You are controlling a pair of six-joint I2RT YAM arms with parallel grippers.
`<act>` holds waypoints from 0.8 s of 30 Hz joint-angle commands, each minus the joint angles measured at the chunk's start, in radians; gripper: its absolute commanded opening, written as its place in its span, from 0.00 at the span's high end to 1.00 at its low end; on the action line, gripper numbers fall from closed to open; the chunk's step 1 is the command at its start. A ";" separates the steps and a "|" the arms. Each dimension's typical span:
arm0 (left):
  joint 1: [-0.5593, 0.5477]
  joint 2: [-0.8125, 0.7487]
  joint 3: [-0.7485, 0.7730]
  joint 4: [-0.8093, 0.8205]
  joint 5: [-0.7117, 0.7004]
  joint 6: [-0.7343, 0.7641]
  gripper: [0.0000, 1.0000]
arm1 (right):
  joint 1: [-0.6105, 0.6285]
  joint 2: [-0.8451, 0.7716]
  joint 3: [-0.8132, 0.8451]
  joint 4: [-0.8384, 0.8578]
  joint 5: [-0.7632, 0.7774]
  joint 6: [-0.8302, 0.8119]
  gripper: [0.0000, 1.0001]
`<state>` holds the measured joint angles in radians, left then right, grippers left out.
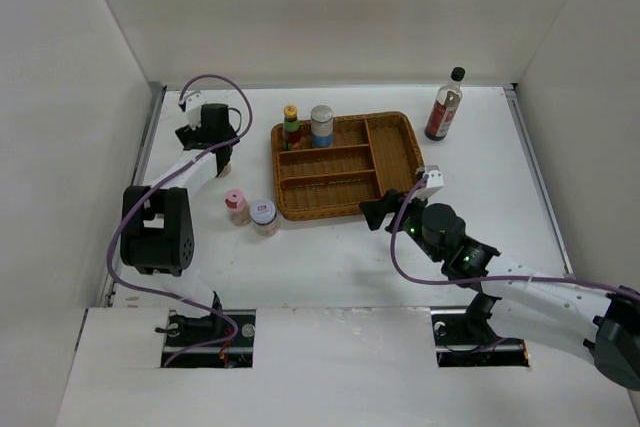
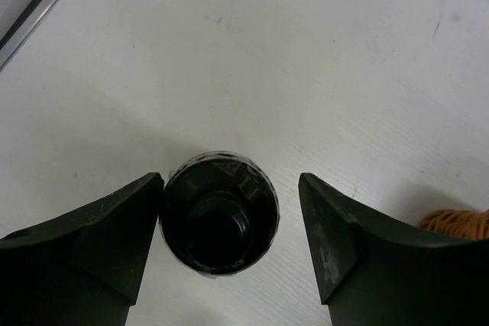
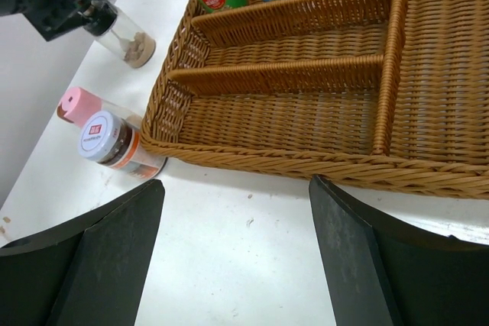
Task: Organize the condiment bottles
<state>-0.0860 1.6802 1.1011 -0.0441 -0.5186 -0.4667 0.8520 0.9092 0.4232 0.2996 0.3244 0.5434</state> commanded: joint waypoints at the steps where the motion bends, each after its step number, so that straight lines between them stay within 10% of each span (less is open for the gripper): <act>1: 0.001 0.006 0.026 0.013 0.012 0.010 0.30 | -0.003 -0.016 -0.011 0.052 -0.013 0.004 0.16; 9: -0.005 -0.031 0.009 0.030 -0.006 -0.001 0.60 | -0.011 0.000 -0.006 0.047 -0.005 0.004 0.16; 24: -0.267 -0.528 0.022 0.065 -0.032 0.011 0.62 | -0.075 -0.044 -0.020 0.026 0.038 0.046 0.17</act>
<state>-0.2966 1.1877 1.0748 -0.0429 -0.5415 -0.4625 0.7929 0.8902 0.4084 0.2939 0.3370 0.5632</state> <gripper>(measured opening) 0.578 0.831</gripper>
